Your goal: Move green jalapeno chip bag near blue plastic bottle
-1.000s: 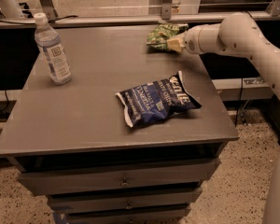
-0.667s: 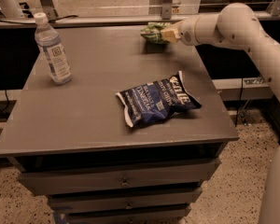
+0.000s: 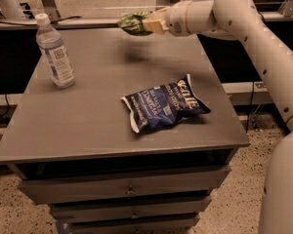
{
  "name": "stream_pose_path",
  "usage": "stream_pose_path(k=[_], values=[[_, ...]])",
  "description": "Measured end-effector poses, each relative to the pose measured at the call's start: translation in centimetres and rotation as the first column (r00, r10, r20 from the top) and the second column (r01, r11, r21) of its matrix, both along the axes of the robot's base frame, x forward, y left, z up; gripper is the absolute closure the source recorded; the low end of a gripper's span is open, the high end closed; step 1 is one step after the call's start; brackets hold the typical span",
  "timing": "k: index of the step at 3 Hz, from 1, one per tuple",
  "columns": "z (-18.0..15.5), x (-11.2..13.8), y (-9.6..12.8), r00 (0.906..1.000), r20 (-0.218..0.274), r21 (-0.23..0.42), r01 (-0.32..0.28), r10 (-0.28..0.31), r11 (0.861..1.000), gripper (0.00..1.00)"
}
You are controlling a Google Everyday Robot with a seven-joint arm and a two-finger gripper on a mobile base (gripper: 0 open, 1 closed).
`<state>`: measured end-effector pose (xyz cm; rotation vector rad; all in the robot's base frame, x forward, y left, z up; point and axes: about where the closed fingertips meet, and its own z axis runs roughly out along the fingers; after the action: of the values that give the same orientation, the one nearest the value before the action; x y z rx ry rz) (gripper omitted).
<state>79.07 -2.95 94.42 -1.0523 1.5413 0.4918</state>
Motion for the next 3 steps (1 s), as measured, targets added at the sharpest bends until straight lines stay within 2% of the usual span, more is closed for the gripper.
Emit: stream_pose_path(k=[1, 2, 3], values=[[-0.4, -2.3, 4.4, 0.9901, 0.034, -0.026, -0.135, 0.136, 0.99, 1.0], [-2.2, -4.7, 7.7, 0.9711, 0.031, -0.063, -0.235, 0.237, 0.97, 1.0], [-4.0, -6.9, 10.3, 0.9495, 0.013, -0.08, -0.312, 0.313, 0.947, 1.0]])
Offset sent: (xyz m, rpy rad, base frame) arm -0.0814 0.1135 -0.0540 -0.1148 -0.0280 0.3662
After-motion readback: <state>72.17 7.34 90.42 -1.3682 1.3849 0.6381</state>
